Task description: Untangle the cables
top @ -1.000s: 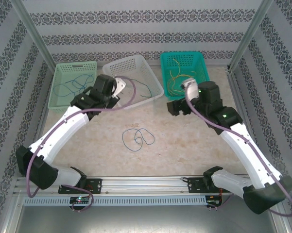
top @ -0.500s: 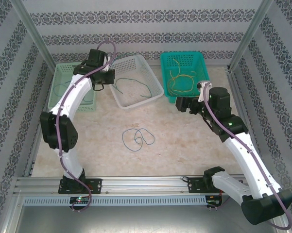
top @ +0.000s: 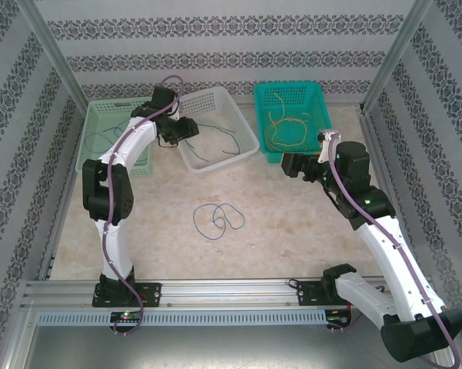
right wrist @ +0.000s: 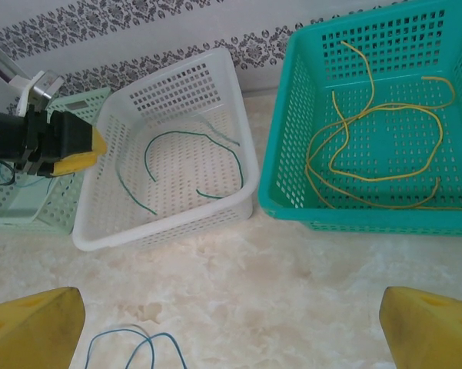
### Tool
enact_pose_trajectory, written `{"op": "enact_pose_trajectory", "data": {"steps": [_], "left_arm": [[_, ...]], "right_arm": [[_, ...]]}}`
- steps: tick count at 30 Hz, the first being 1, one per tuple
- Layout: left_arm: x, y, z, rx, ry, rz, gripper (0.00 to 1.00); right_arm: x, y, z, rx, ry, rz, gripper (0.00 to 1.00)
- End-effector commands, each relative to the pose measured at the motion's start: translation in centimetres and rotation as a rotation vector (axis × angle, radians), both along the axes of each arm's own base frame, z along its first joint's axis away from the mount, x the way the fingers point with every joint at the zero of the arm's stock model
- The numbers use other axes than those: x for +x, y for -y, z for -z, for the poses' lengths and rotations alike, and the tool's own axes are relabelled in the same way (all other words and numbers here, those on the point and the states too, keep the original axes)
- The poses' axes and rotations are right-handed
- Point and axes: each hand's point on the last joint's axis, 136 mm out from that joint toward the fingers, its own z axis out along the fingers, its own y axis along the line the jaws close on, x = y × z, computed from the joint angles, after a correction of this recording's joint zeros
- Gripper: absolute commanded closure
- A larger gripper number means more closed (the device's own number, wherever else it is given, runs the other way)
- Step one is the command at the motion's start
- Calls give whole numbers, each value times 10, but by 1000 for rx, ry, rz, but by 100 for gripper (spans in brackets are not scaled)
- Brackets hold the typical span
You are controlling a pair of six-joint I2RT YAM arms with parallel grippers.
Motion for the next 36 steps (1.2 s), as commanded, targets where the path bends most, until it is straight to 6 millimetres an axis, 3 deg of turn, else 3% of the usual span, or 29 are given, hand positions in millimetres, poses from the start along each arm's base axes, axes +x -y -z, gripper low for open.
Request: {"op": "enact_pose_trajectory", "data": {"steps": [1, 3, 5, 8, 12, 15, 17, 18, 21, 24, 29, 33, 36], "left_arm": [[1, 2, -23, -20, 58, -18, 31], [-2, -1, -28, -11, 77, -30, 25], [-4, -2, -38, -19, 98, -37, 0], [-9, 2, -55, -22, 143, -21, 0], [-22, 14, -95, 25, 266, 55, 0], [-43, 27, -122, 89, 388, 157, 0], [-61, 30, -122, 124, 415, 211, 0], [-68, 27, -117, 141, 408, 218, 0], [-96, 4, -75, 226, 298, 183, 0], [-130, -5, -35, 249, 199, 204, 0], [-192, 15, 21, 274, 85, 371, 1], [-214, 11, 55, 278, -34, 327, 9], [-222, 10, 79, 263, -111, 282, 22]], "right_arm": [[0, 2, -4, 28, 14, 7, 2], [0, 1, -4, 30, 13, 5, 2], [1, 1, -2, 34, 10, 5, 2], [2, 0, 1, 40, -1, 4, 2], [4, -3, 6, 39, -16, -6, 3], [5, -7, 15, 31, -44, -22, 7], [6, -17, 28, 3, -78, -54, 14], [5, -23, 35, -17, -97, -69, 16], [4, -52, 68, -97, -191, -136, 20], [5, -79, 98, -191, -286, -196, 21], [25, -95, 112, -181, -342, -175, 24], [24, -103, 130, -164, -434, -189, 29], [8, -111, 163, -202, -552, -208, 36]]}}
